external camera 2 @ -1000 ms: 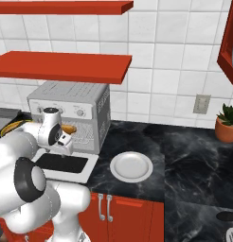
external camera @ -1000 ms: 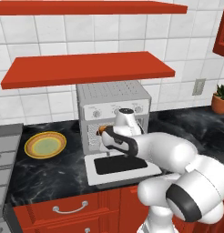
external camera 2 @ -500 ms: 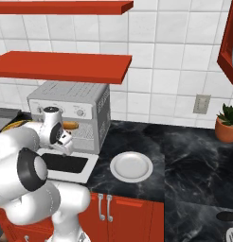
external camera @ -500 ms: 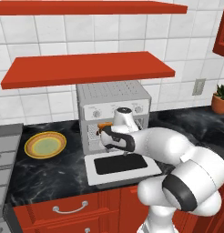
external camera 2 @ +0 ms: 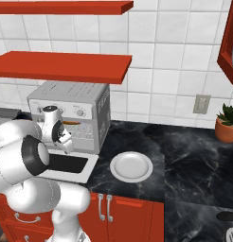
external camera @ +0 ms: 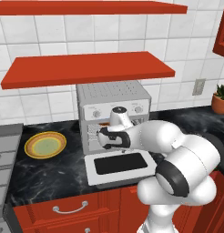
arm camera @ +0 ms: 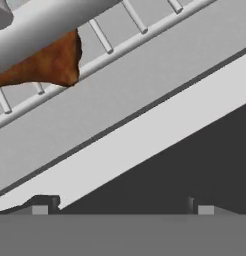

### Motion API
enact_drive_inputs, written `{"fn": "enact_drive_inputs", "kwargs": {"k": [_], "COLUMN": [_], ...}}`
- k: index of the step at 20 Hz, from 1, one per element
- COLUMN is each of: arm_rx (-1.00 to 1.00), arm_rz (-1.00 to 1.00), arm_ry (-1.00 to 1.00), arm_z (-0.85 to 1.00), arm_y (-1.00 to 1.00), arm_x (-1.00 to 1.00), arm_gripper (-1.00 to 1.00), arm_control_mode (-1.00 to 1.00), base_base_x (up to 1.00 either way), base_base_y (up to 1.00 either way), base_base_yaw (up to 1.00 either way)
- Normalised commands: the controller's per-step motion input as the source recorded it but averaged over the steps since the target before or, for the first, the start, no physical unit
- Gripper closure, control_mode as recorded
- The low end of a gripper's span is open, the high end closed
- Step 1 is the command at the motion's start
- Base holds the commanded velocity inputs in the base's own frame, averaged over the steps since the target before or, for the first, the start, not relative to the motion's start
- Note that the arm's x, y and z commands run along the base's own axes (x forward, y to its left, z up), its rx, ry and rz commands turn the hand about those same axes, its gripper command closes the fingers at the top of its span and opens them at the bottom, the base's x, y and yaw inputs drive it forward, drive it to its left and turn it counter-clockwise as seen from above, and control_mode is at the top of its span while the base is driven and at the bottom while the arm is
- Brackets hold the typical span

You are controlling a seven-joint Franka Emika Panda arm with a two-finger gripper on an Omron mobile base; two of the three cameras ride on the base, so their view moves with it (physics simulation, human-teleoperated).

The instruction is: Open the toaster oven door. Place the hotdog bun on the top rack in the toaster oven and place the chicken drumstick on the bottom rack.

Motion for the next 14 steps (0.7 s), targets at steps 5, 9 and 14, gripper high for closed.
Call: {"fn": "enact_drive_inputs", "kwargs": {"k": [5,9,14], "arm_rx": [-0.01,0.0,0.0], "arm_rz": [-0.15,-0.13,-0.14], "arm_ry": [0.0,0.0,0.04], "arm_z": [0.0,0.0,0.0], "arm_y": [0.0,0.0,0.0], "arm_x": [0.33,0.23,0.46], "arm_gripper": [-1.0,-1.0,-1.0], "arm_control_mode": [-1.0,-1.0,-1.0], "base_base_x": [0.0,0.0,0.0], "base_base_y": [0.0,0.0,0.0], "base_base_yaw": [0.0,0.0,0.0]}}
